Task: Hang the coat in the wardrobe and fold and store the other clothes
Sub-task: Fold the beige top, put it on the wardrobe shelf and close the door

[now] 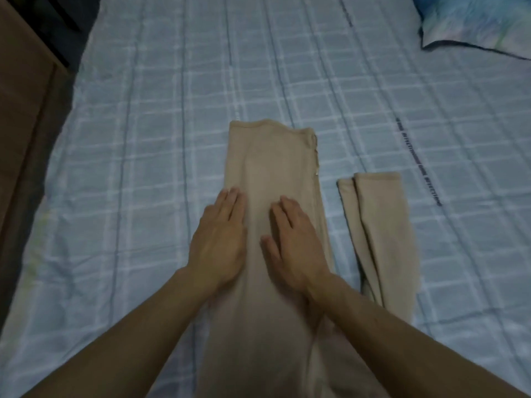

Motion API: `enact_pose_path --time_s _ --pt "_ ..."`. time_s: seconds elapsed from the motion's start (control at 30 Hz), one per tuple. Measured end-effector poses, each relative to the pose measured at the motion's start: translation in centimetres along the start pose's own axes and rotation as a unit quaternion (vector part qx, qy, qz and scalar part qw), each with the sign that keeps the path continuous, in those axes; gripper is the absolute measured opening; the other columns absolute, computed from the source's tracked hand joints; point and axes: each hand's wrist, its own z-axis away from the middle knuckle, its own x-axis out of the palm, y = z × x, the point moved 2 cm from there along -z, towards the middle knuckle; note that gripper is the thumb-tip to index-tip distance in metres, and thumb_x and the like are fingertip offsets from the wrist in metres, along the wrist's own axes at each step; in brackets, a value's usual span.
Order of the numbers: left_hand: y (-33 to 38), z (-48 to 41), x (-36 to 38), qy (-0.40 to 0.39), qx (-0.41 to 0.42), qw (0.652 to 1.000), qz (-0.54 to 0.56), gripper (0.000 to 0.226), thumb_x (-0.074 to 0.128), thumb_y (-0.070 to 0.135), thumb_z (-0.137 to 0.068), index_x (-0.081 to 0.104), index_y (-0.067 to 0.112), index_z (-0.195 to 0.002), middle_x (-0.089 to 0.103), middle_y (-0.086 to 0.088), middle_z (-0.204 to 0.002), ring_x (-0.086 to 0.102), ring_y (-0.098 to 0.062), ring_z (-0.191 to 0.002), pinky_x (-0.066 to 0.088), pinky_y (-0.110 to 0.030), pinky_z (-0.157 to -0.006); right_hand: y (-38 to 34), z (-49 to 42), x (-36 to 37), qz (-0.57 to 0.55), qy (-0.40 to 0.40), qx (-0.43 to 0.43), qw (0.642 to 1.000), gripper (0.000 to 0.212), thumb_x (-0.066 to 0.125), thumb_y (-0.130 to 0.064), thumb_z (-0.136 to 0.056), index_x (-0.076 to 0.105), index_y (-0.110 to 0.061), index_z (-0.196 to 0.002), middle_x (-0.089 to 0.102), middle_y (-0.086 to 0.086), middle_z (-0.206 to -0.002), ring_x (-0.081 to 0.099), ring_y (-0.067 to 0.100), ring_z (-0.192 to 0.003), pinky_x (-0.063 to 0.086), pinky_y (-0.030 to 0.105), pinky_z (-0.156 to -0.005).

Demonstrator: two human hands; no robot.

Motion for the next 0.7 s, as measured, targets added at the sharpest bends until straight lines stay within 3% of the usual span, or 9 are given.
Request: enact_pose_path --time_s 0.13,0.4,0.47,0.57,0.63,0.7 --pt "-2.0 -3.2 2.9 -0.018 -0.006 0.998 -0.057 0.067 0.019 0.05 -0.1 0.013 0.015 -0.157 0.008 -0.003 -0.166 0.005 -0.023 -0.152 0.009 -0.05 -0.122 4.2 -2.6 1.6 0.086 0.007 0.008 0.996 0.072 0.023 -0.059 -0.099 0.016 -0.018 -0.158 0.011 0.008 -0.165 0.005 0.024 -0.153 0.009 0.046 -0.123" --pt "-3.0 -3.2 3.9 -0.026 -0.006 0.996 -0.087 0.073 0.019 0.056 -0.099 0.011 0.014 -0.158 0.008 -0.002 -0.166 0.002 -0.02 -0.153 0.01 -0.052 -0.122 5.5 -2.5 1.4 0.121 -0.003 0.025 0.992 0.074 0.029 -0.058 -0.099 0.011 -0.017 -0.158 0.009 0.005 -0.166 0.001 0.019 -0.153 0.007 0.047 -0.124" --pt "-2.8 -3.2 3.6 -0.03 -0.008 0.996 -0.089 0.07 0.016 0.055 -0.1 0.013 0.015 -0.158 0.01 -0.001 -0.166 0.003 -0.021 -0.153 0.008 -0.053 -0.122 5.3 -2.5 1.2 0.126 -0.013 0.028 0.992 0.074 0.027 -0.059 -0.099 0.011 -0.018 -0.158 0.008 0.004 -0.166 0.002 0.019 -0.153 0.004 0.048 -0.123" --pt "-2.3 -4.3 2.3 0.004 0.002 0.994 -0.109 0.056 0.026 0.037 -0.102 0.037 0.011 -0.151 0.033 -0.005 -0.159 0.021 -0.029 -0.149 0.009 -0.058 -0.12 4.6 -3.2 0.7 0.137 0.002 0.074 0.988 0.072 0.024 -0.057 -0.098 0.019 -0.017 -0.157 0.015 0.004 -0.165 0.01 0.02 -0.153 -0.005 0.055 -0.121" --pt "-1.8 -7.1 1.1 0.032 0.019 0.993 -0.115 0.05 0.037 0.024 -0.098 0.046 0.006 -0.144 0.042 -0.01 -0.153 0.029 -0.033 -0.146 0.014 -0.059 -0.119 3.6 -5.4 -0.4 0.11 0.051 0.113 0.986 0.067 0.027 -0.05 -0.097 0.033 -0.011 -0.151 0.029 0.01 -0.159 0.024 0.025 -0.148 -0.001 0.055 -0.121" --pt "-1.3 -10.4 0.4 0.035 0.036 0.994 -0.096 0.054 0.033 0.023 -0.096 0.042 0.004 -0.146 0.039 -0.012 -0.154 0.029 -0.033 -0.146 0.017 -0.055 -0.12 2.5 -8.4 -1.1 0.076 0.072 0.086 0.991 0.064 0.026 -0.044 -0.098 0.034 -0.007 -0.15 0.027 0.013 -0.16 0.022 0.028 -0.149 0.004 0.048 -0.123"
